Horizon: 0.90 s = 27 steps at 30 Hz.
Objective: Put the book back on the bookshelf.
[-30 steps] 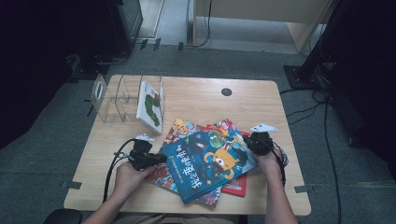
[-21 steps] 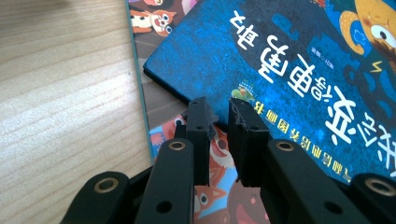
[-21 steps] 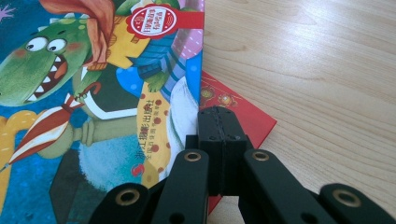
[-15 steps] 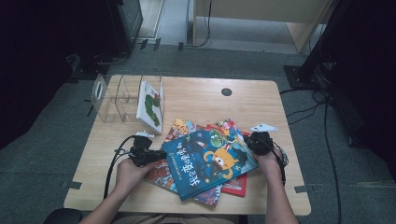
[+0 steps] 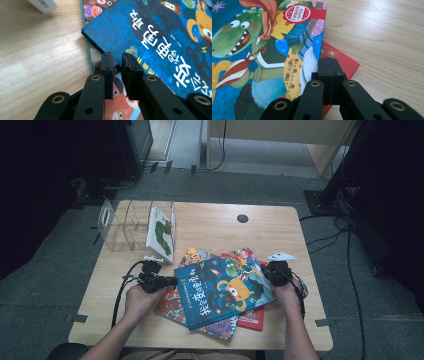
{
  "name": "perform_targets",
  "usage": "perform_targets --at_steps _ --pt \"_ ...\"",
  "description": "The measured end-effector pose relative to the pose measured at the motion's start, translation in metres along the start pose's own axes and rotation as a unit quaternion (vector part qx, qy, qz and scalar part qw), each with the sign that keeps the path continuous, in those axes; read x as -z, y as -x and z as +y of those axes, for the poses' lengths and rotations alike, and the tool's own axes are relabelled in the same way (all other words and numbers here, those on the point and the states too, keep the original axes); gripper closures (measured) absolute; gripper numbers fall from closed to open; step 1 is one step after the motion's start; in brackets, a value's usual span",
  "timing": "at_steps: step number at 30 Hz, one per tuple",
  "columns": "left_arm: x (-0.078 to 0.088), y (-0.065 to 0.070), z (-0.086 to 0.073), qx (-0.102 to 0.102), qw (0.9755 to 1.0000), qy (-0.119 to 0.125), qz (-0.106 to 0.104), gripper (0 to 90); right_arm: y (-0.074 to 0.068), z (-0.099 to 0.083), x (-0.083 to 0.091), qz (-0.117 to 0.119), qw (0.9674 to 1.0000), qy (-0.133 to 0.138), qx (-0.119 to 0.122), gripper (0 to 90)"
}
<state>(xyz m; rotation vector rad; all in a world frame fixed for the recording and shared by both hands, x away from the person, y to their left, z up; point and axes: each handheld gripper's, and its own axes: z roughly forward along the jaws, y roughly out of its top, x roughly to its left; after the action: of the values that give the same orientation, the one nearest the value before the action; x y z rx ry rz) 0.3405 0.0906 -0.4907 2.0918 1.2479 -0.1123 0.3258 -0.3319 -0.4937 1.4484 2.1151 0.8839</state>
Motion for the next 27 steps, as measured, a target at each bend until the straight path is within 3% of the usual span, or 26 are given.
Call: perform_targets --at_steps 3,27 --pt "-0.001 0.000 0.003 -0.011 0.9999 -0.002 0.010 80.3 0.000 0.000 0.000 0.001 1.0000 -0.001 -0.002 90.0" --pt "0.000 -0.021 0.017 0.006 0.9997 0.004 0.025 79.4 -0.012 0.003 -0.001 0.005 0.9999 -0.009 0.000 90.0"
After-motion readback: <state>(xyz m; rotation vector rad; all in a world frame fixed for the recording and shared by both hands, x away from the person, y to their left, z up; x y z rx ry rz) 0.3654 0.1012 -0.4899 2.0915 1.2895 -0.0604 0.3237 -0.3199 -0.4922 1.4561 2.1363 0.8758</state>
